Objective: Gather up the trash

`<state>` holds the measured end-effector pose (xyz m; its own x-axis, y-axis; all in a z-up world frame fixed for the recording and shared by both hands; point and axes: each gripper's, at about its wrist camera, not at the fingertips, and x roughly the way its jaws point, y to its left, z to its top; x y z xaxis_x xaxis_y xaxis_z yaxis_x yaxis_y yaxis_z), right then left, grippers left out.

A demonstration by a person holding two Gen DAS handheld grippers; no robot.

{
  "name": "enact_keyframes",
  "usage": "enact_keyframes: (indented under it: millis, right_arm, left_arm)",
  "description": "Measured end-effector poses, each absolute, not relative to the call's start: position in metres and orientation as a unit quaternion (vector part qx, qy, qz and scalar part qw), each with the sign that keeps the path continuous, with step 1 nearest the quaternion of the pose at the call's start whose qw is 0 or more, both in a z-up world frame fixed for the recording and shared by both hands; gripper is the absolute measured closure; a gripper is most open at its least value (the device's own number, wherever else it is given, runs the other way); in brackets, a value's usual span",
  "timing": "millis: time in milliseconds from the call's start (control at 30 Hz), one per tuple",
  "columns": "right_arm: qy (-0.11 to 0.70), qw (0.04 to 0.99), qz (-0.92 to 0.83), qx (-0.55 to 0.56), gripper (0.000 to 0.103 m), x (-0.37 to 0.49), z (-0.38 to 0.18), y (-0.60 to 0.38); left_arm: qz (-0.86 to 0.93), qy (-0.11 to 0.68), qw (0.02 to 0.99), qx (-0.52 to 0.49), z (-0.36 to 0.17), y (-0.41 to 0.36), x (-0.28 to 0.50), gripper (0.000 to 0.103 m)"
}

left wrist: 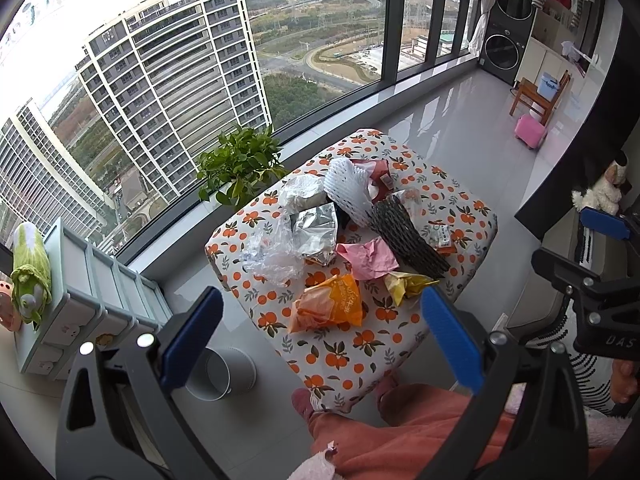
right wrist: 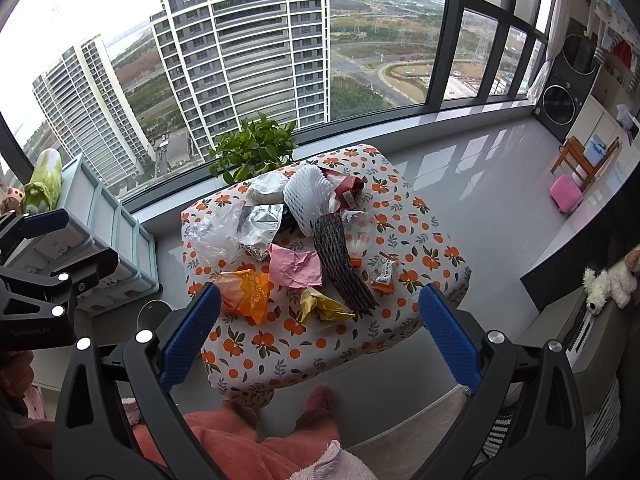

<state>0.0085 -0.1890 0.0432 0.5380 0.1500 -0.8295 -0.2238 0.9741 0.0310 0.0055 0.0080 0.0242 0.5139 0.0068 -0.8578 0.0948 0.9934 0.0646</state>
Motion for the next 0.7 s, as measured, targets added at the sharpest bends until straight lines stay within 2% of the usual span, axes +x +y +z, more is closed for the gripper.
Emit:
enact_keyframes:
  millis: [700]
  right_arm:
    - [0.472,0.873,0.117,-0.047,0.007,0.0108,0.0392,-0.1823]
  left_arm:
    - [-0.026,0.492,0.869,0.051,0.0252,0.0074,0.0054,0.004]
